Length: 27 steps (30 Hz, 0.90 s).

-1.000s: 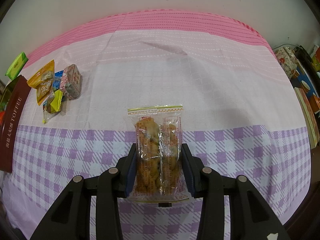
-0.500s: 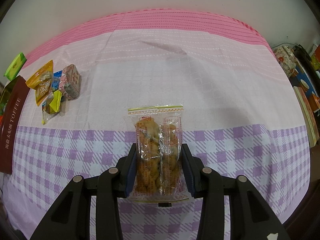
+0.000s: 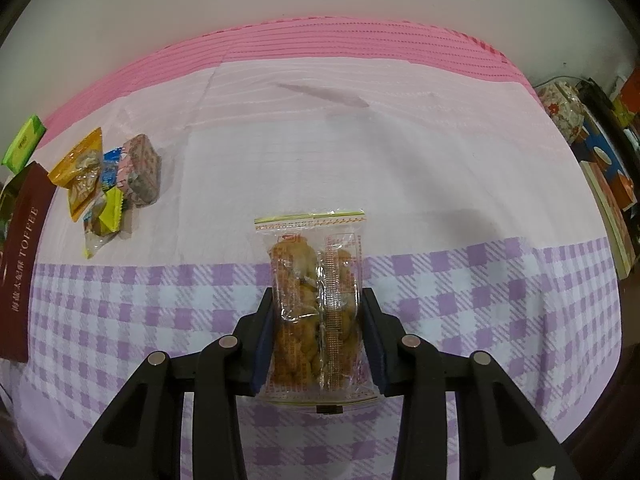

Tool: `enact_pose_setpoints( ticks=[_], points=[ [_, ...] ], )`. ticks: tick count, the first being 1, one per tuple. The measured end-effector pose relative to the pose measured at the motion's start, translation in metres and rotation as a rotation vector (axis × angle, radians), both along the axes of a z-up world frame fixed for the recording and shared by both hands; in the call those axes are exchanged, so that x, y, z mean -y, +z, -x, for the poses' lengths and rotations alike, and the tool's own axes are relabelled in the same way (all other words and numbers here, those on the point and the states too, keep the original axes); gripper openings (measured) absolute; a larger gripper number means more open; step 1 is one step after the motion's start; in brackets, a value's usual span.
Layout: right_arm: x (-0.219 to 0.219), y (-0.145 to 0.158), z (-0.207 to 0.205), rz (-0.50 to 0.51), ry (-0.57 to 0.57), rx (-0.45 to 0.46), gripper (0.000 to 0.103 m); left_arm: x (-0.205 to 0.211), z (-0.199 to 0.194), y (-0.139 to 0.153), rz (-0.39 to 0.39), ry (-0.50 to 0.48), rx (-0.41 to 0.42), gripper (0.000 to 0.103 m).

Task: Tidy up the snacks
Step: 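Carry the red pack into the tin with the left gripper and release, then lower the clear pastry bag into the tin with the right gripper and release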

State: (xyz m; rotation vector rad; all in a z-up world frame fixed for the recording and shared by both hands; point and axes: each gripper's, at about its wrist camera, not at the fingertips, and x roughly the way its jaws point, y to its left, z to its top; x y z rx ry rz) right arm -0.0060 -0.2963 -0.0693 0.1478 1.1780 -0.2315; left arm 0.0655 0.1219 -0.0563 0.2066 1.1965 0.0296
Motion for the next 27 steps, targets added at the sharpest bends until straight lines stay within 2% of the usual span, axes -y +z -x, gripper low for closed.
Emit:
enact_pose_setpoints(
  ticks=[4,8,15,22,27],
  points=[
    [-0.009,0.005,-0.002,-0.012,0.018,0.013,0.037,-0.003,0.003,0.005,0.029,0.008,0.016,0.051],
    [-0.031,0.017,-0.009,-0.032,0.061,0.039,0.037,-0.006,0.005,0.013,0.057,0.029,0.047,0.059],
    [-0.082,0.035,-0.019,-0.096,0.168,0.066,0.037,-0.017,0.016,0.032,0.127,0.082,0.11,0.06],
    [-0.149,0.056,-0.034,-0.161,0.309,0.094,0.037,-0.041,0.034,0.049,0.118,0.165,0.188,0.061],
    [-0.2,0.068,-0.041,-0.199,0.411,0.103,0.037,-0.055,0.045,0.051,0.089,0.199,0.21,0.061]
  ],
)
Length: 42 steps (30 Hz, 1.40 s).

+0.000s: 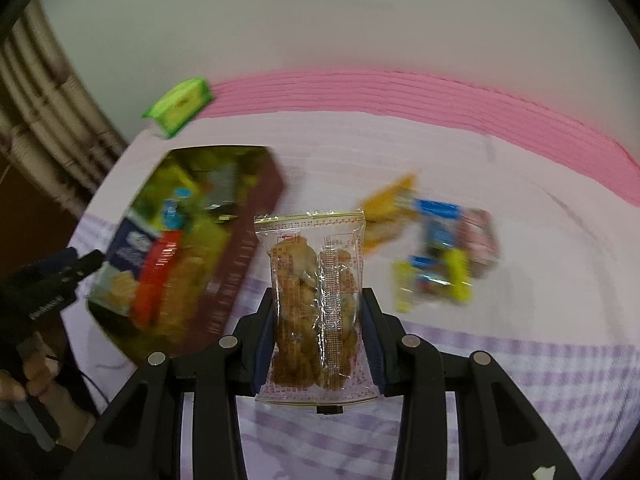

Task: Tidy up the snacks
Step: 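Lower the clear pastry bag into the tin with the right gripper and release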

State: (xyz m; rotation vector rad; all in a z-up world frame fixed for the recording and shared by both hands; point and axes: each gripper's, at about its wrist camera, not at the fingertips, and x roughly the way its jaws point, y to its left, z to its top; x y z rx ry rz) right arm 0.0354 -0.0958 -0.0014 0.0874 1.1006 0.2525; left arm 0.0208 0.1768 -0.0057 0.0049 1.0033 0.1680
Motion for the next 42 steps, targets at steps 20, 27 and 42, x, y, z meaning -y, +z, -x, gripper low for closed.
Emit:
enact_pose_setpoints(
  ticks=[20,27,42],
  points=[
    [-0.127,-0.011,-0.023,-0.008,0.166,-0.036,0.037,-0.047,0.018,-0.008,-0.045,0.152,-0.006,0.061],
    [-0.139,-0.022,-0.028,0.007,0.171,-0.059,0.037,-0.054,0.017,-0.013,-0.035,0.183,-0.02,0.061],
    [-0.145,-0.043,-0.031,0.02,0.171,-0.11,0.037,-0.055,0.014,-0.022,-0.029,0.184,-0.054,0.061]
  ],
)
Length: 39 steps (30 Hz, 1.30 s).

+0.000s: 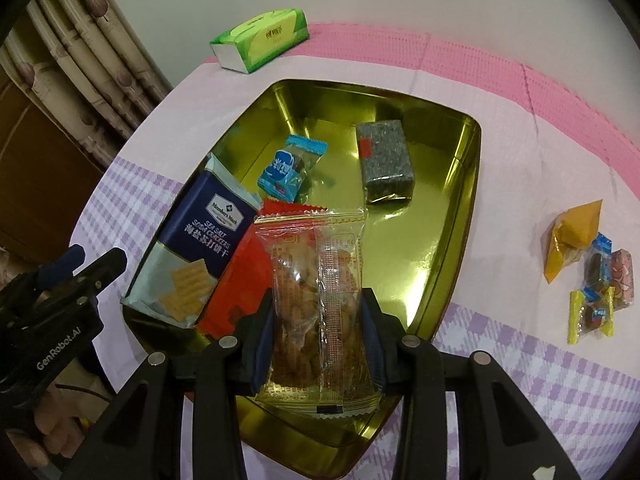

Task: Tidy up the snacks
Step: 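Lower the clear pastry bag into the tin with the right gripper and release, then move the right gripper back over the snacks and grasp the pink wrapped candy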

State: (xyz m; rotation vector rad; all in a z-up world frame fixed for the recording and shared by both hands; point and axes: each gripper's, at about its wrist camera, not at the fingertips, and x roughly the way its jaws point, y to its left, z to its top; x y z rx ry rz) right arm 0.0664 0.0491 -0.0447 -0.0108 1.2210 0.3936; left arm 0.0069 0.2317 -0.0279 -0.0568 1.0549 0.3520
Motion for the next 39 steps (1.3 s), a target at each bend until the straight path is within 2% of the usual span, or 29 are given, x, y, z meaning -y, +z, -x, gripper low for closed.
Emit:
enact_pose_setpoints(
  ticks=[11,17,19,21,27,34,39],
  points=[
    [-0.001,0.0,0.004,-0.003,0.003,0.001,0.039,0.001,0.001,0.0,-0.002,-0.002,0.002,0.062],
    [0.002,0.002,0.005,-0.008,0.0,0.008,0.045,0.001,0.001,0.001,-0.004,-0.001,0.002,0.062],
    [0.004,0.004,0.005,-0.01,-0.002,0.012,0.052,0.002,0.001,0.001,-0.005,-0.002,0.004,0.062],
    [0.006,0.007,0.007,-0.019,-0.003,0.022,0.054,0.002,0.001,0.001,-0.006,-0.001,0.007,0.062],
    [0.013,0.021,0.011,-0.031,0.001,0.066,0.056,0.0,0.001,0.003,-0.013,0.002,0.016,0.063],
    [0.045,0.042,0.014,-0.025,-0.032,0.146,0.056,-0.002,0.002,0.006,-0.023,0.012,0.028,0.064],
    [0.097,0.043,0.01,0.028,-0.115,0.178,0.055,0.001,0.003,0.007,-0.041,0.004,0.036,0.065]
  ],
)
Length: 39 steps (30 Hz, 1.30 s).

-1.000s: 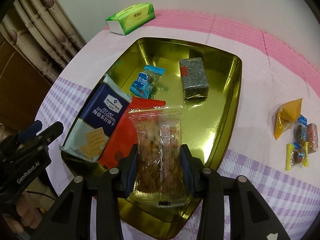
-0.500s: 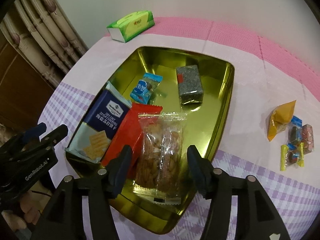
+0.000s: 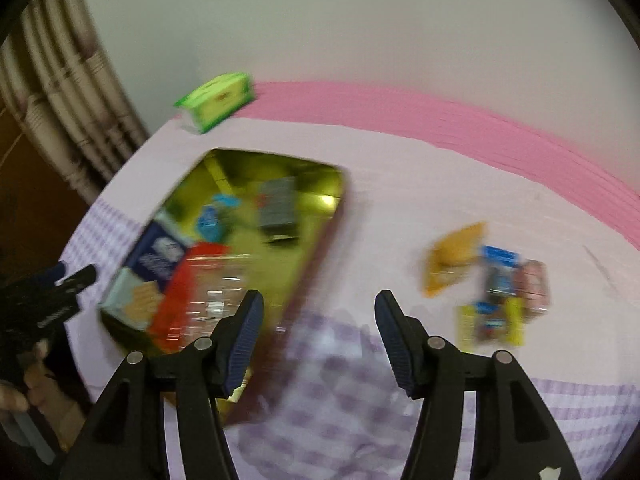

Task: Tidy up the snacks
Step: 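Move the right gripper back over the snacks and grasp the pink wrapped candy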

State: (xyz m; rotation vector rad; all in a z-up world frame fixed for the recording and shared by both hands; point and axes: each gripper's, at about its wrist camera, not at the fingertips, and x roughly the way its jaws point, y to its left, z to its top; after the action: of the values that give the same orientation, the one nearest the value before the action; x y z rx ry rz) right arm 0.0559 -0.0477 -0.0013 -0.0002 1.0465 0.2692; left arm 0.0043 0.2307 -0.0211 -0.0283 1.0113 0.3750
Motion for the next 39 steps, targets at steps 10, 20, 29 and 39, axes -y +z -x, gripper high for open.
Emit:
enact_pose_setpoints(
  ticks=[10,20,29,39],
  points=[
    [0.113,-0.026,-0.013,0.127,-0.173,0.011,0.055,0.01,0.002,0.01,-0.034,-0.029,0.07,0.066],
    [0.146,-0.05,-0.029,0.123,-0.2,0.003,0.048,0.041,-0.003,0.021,-0.081,-0.121,0.089,0.066],
    [0.149,-0.063,-0.047,0.085,-0.169,0.003,0.035,0.093,-0.025,0.036,-0.073,-0.237,0.096,0.066],
    [0.174,-0.067,-0.036,0.076,-0.187,0.043,0.022,0.185,-0.056,0.033,0.007,-0.455,0.075,0.066]
  ],
)
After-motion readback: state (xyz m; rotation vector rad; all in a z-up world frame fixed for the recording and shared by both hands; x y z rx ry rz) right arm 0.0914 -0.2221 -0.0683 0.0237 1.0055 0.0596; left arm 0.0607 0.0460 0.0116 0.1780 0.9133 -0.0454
